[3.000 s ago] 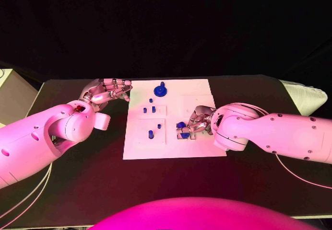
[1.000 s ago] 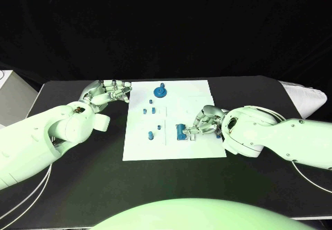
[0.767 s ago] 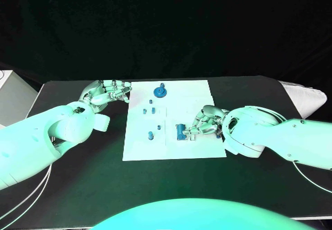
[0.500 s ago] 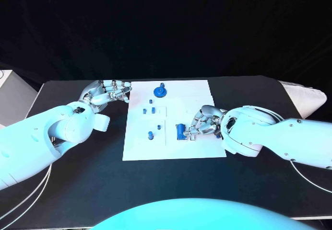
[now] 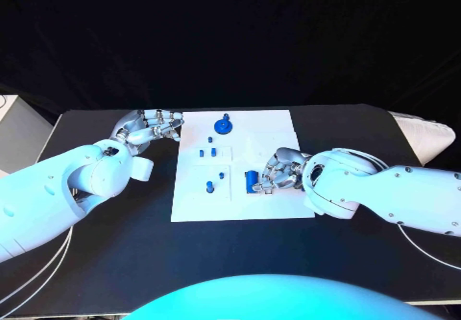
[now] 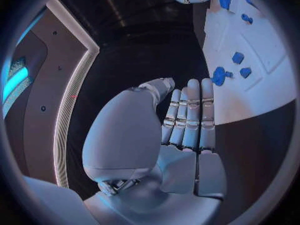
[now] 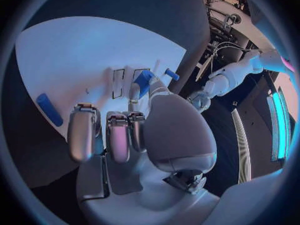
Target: Assemble the parts on the task board
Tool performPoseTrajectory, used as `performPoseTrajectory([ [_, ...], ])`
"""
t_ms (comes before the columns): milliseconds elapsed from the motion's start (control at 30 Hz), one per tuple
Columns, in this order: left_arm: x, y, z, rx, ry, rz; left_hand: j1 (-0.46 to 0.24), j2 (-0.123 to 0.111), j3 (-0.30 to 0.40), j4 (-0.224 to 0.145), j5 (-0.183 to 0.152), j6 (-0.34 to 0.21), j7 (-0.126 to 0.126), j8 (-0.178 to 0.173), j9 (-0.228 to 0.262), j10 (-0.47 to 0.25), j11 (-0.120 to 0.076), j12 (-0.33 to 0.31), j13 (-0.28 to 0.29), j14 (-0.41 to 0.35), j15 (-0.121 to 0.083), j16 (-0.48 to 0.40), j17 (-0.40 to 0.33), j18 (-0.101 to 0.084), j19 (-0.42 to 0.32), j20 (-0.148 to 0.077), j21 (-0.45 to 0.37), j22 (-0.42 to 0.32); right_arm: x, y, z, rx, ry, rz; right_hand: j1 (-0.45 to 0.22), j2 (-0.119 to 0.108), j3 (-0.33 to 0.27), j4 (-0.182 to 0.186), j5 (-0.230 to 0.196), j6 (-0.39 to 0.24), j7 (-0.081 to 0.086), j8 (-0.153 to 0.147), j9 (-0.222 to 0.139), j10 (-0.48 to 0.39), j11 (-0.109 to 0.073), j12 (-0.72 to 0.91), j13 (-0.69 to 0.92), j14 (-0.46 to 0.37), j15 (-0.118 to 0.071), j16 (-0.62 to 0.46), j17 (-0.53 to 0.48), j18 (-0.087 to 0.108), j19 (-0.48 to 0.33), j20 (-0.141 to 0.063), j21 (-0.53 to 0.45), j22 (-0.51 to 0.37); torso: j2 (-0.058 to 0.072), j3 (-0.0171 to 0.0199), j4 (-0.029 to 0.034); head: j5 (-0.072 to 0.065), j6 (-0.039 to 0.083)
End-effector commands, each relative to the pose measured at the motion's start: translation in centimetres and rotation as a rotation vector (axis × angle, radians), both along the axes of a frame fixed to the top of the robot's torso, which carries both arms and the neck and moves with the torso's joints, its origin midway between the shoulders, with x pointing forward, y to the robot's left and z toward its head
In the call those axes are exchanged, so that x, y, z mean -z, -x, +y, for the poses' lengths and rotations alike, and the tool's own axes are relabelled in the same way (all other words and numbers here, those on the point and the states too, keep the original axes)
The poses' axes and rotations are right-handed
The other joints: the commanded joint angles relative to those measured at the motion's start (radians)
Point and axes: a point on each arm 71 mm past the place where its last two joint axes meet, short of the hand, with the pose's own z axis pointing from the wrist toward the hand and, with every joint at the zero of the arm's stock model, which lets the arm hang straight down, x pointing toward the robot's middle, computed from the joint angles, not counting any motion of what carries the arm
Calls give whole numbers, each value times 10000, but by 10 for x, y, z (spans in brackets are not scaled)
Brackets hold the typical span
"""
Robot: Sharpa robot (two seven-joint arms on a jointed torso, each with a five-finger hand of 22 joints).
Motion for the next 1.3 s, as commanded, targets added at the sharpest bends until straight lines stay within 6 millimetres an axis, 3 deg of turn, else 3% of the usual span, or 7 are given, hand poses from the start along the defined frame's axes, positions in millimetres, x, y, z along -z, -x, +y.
performPoseTrajectory([
  [33, -1, 1, -1, 124, 83, -43, 28, 68, 10, 74, 65, -61, -26, 47, -9, -59, -7, 67, -9, -44, 50, -46, 14, 131, 33, 60, -58, -9, 0, -2, 0, 83, 194, -182, 91, 26, 99, -15, 76, 97, -5, -57, -18, 792, -68, 50, 2338, 1021, -94, 57, 2536, -157, 655, -66, 63, 1452, -5, 2, -2, 6, -1],
  [300, -1, 1, 0, 104, 65, -47, 29, 70, 13, 78, 65, -60, -26, 52, -10, -65, -6, 71, -12, -46, 52, -46, 16, 130, 33, 61, -61, -10, 2, -5, -3, 170, 391, -260, 122, 110, 245, -23, 193, 132, -29, -60, -28, 800, -88, 62, 2347, 1022, -108, 60, 2543, -160, 661, -75, 82, 1469, -11, -4, -6, 28, -1],
  [833, -1, 1, 1, 89, 44, -32, 37, 67, 17, 75, 64, -59, -26, 58, -11, -74, -5, 76, -17, -50, 51, -46, 19, 131, 33, 61, -63, -11, 6, 0, 1, -534, 499, 344, 533, -394, 446, -30, 122, 128, -13, -121, -71, 791, -82, 45, 2341, 1016, -112, 47, 2514, -154, 648, -89, 33, 1465, -12, 14, -22, 5, -1],
  [1300, 0, 1, 1, 83, 43, -31, 37, 67, 17, 75, 64, -59, -26, 58, -11, -74, -5, 76, -17, -50, 51, -46, 19, 131, 33, 61, -63, -11, 5, 1, -4, -345, 281, 93, 508, -480, 446, -8, 43, 155, -1, -122, -78, 799, -70, 60, 2351, 1018, -104, 50, 2521, -154, 647, -84, 28, 1466, -17, 17, -16, 14, -1],
])
